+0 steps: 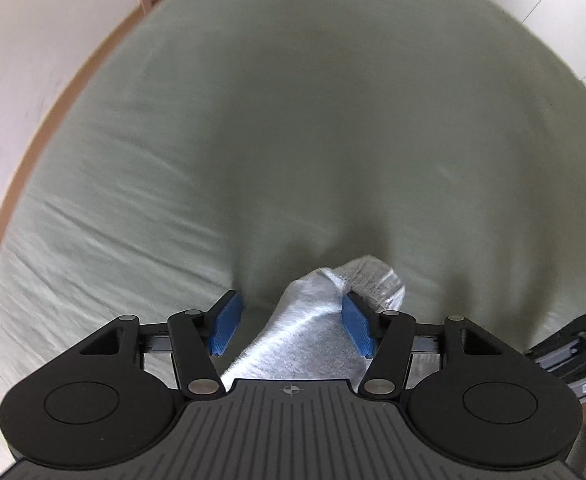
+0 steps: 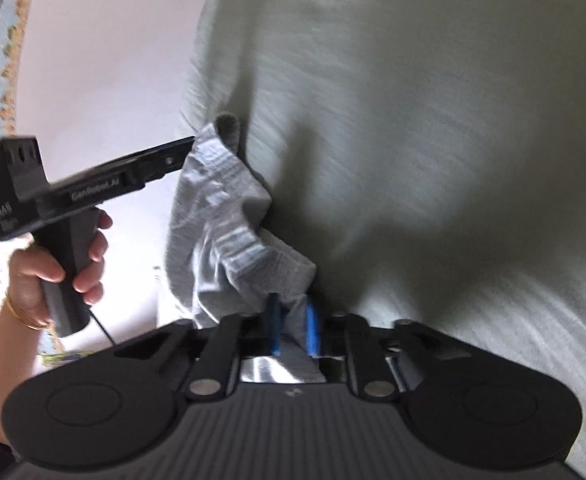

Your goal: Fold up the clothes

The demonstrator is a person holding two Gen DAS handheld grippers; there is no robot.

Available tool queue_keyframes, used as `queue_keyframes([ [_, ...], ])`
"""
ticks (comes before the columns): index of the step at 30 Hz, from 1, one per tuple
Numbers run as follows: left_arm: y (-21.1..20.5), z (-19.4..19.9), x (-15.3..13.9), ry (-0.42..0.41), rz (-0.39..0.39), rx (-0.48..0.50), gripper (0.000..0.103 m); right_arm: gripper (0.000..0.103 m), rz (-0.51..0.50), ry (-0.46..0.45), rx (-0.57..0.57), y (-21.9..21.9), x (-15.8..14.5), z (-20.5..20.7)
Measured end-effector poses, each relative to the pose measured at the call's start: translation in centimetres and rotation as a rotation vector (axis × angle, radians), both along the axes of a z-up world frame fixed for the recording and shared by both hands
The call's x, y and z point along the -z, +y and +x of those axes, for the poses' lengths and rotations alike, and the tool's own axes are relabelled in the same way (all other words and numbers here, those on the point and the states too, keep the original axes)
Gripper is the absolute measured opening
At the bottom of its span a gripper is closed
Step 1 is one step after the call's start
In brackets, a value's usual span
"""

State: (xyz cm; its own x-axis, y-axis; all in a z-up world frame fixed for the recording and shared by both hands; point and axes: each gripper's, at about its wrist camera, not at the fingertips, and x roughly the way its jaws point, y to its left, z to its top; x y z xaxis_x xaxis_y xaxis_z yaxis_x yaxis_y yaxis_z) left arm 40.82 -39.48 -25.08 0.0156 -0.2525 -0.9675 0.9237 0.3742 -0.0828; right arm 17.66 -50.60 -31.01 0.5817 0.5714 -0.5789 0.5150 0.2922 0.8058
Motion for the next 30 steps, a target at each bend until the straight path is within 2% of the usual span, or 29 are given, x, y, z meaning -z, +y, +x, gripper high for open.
queue_keyframes([
  [1,-0.1,-0.2,0.1,-0.007,-0.005,0.009,0.054,0.007,-0.001,0.001,0.005,-0.1,-0.2,0.0],
  [2,0.0,-0.2,0.0,-0.001,-0.015,0.013,0.039,0.007,-0.035,-0.008,0.007,-0.3,-0.9,0.1],
  [3,0.0,-0.2,-0.1,0.006,-0.025,0.018,0.013,0.007,-0.052,-0.015,0.008,-0.3,-1.3,0.2],
  [4,0.0,0.0,-0.3,0.021,-0.034,0.008,0.007,0.006,-0.076,-0.035,0.012,-0.7,-2.0,0.3],
  [9,-0.5,1.2,-2.3,0.000,-0.072,-0.022,0.004,0.006,-0.161,-0.069,0.013,-2.1,-4.0,1.1],
  [15,-2.2,3.4,-4.9,-0.056,-0.139,-0.073,0.003,0.005,-0.403,-0.088,0.033,-3.6,-8.5,-0.2],
  [18,-3.8,5.1,-5.8,-0.091,-0.173,-0.096,0.003,0.005,-0.459,-0.085,0.073,-5.0,-9.9,-0.9],
  [22,-7.9,6.2,-6.9,-0.135,-0.231,-0.125,0.003,0.005,-0.543,-0.061,0.162,-8.6,-11.6,-2.3],
  [25,-13.3,6.5,-7.5,-0.147,-0.276,-0.114,0.003,0.005,-0.619,-0.028,0.212,-11.3,-12.1,-3.7],
  [30,-20.3,4.7,-5.2,-0.161,-0.274,-0.053,0.003,0.005,-0.744,0.051,0.227,-13.7,-11.9,-4.9],
])
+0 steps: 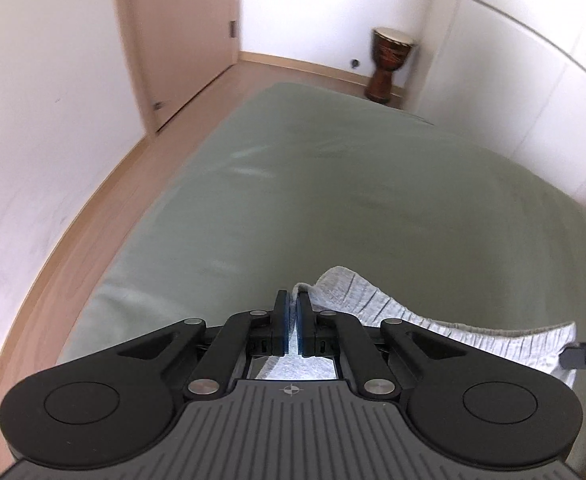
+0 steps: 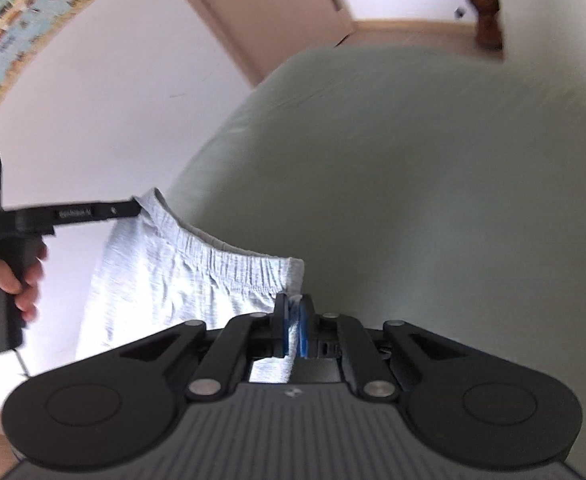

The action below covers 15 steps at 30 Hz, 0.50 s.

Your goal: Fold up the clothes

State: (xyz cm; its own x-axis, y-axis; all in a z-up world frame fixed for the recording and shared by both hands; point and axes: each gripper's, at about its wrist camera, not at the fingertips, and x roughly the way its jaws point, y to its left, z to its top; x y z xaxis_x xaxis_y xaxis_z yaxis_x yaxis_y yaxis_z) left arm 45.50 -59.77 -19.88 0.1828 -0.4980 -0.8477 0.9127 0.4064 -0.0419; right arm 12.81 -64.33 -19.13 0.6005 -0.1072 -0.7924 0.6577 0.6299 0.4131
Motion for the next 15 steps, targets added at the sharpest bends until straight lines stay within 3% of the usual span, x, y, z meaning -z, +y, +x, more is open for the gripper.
queue_keyframes([
  [8,-5.7,-1.9,4.3,0.014,0.045,0.012,0.003,0.005,-0.075,0.109,0.039,-3.0,3.4,-1.5],
  [15,-7.9,-1.9,5.6,-0.005,0.052,-0.019,0.003,0.004,-0.081,0.137,0.061,-4.7,2.8,-2.8],
])
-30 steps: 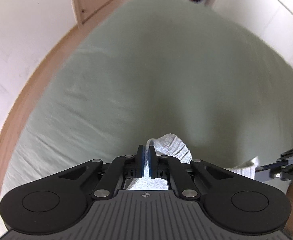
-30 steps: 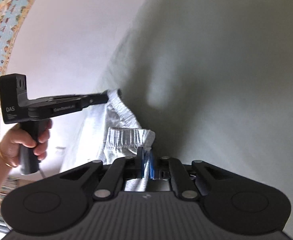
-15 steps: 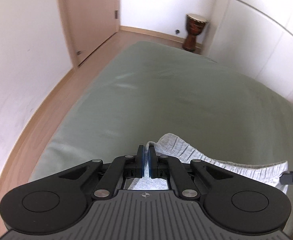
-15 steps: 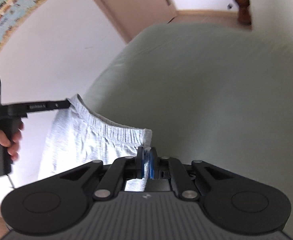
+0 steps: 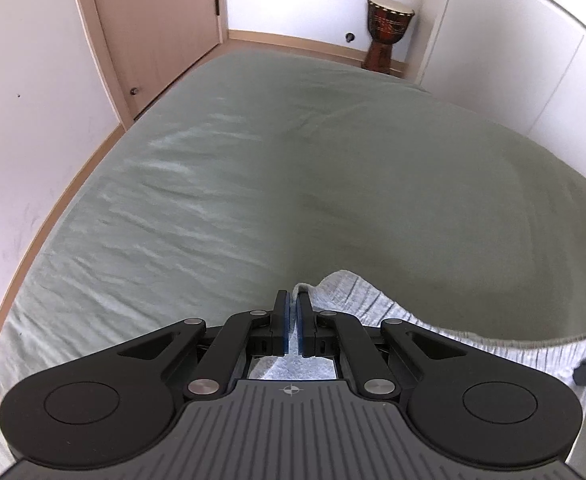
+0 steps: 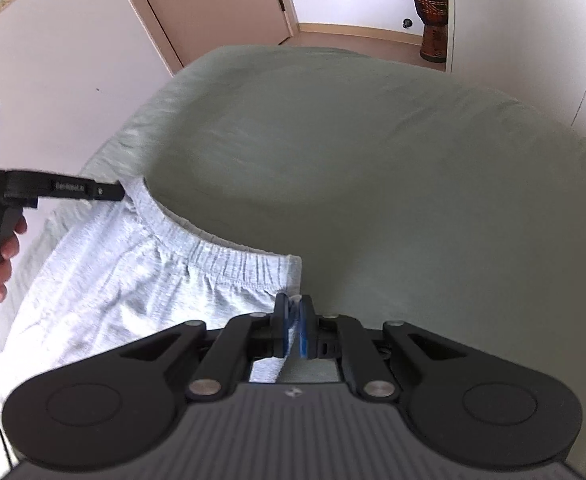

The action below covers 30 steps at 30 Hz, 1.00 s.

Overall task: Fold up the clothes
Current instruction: 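Lay the sweatpants flat on the bed and open both grippers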

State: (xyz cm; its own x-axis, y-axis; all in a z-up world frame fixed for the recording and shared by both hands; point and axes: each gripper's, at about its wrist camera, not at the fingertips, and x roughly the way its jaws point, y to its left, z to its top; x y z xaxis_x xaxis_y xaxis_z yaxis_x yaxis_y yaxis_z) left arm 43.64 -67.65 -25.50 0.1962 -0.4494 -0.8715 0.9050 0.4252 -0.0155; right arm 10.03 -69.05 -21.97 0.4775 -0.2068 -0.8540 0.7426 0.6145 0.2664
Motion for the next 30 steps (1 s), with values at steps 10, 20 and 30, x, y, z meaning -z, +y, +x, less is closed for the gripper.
queue_keyframes([
  [10,-3.1,-2.0,1.3,-0.068,0.012,0.007,0.005,0.005,0.001,0.005,0.037,-1.5,1.1,-0.5],
  [20,-2.4,-0.9,0.1,-0.073,0.015,-0.078,0.039,0.021,0.055,-0.003,0.042,-3.1,2.3,-0.3],
  [30,2.6,-5.4,-9.2,-0.063,-0.004,-0.057,0.042,0.030,-0.015,-0.027,-0.052,-3.2,-3.1,-1.9],
])
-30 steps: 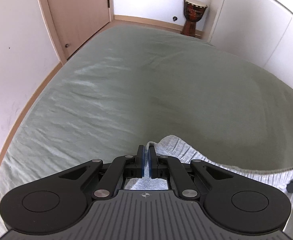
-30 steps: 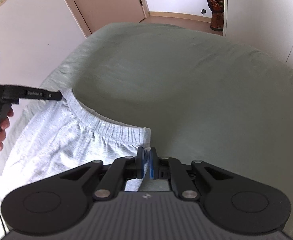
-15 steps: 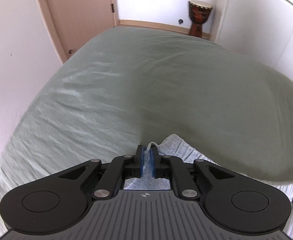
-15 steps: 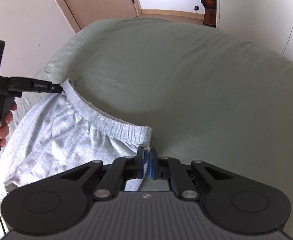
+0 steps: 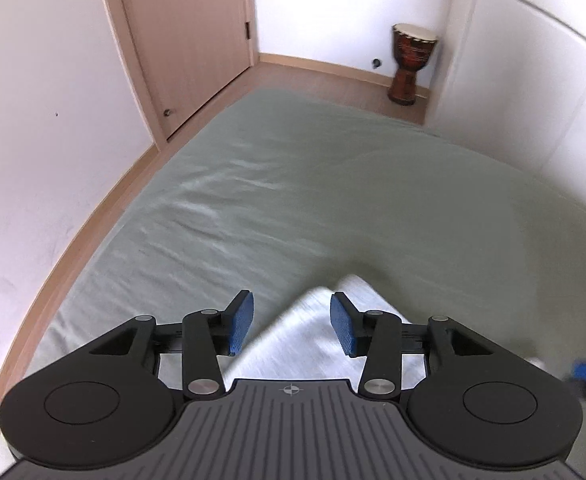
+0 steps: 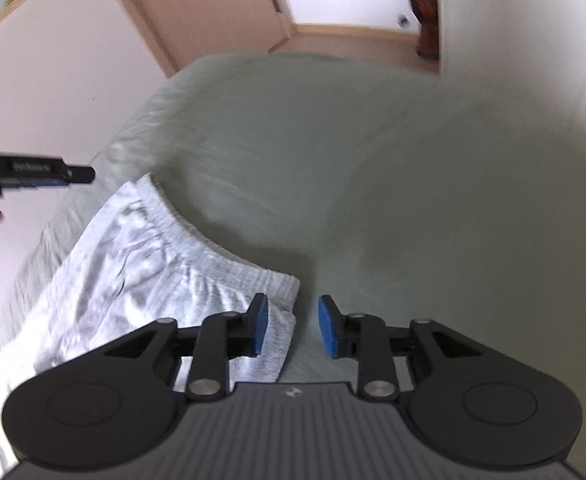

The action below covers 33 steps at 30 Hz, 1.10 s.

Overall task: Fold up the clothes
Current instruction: 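Lay the sweatpants flat on the bed and open both grippers, then move the left gripper toward the hem of one sweatpants leg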

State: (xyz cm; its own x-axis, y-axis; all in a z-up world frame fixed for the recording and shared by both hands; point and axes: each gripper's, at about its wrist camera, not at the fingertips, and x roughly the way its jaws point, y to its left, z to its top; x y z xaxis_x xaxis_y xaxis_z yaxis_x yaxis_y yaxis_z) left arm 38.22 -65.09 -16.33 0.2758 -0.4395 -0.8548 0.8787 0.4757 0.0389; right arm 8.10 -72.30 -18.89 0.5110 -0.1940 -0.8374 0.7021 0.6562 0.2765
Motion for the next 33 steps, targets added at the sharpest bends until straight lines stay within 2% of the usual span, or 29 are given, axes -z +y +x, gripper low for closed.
queue_keyframes([
  [4,3.0,-4.1,-3.2,-0.007,0.000,-0.009,0.042,0.030,-0.043,-0.021,-0.053,0.3,-4.3,-0.4],
  [9,8.4,-8.2,-6.2,0.036,-0.036,-0.058,0.042,0.030,-0.102,-0.052,-0.123,1.5,-8.1,-1.3],
  [12,12.9,-11.2,-7.6,-0.012,-0.015,-0.086,0.042,0.030,-0.120,-0.083,-0.181,4.4,-10.2,-2.9],
  [16,19.1,-14.9,-9.1,-0.064,-0.026,-0.167,0.044,0.030,-0.140,-0.095,-0.254,7.9,-11.3,-4.1],
  [19,23.4,-17.7,-9.7,-0.089,-0.048,-0.254,0.050,0.030,-0.160,-0.088,-0.316,11.0,-12.0,-5.3],
  [24,29.5,-22.5,-10.0,-0.026,-0.099,-0.337,0.051,0.031,-0.183,-0.111,-0.395,14.8,-12.4,-7.4],
  [28,32.9,-25.7,-10.4,-0.029,-0.123,-0.394,0.051,0.033,-0.217,-0.143,-0.433,16.9,-12.8,-9.0],
  [33,38.1,-30.6,-12.5,-0.057,-0.170,-0.491,0.051,0.034,-0.236,-0.179,-0.479,19.8,-14.0,-11.3],
])
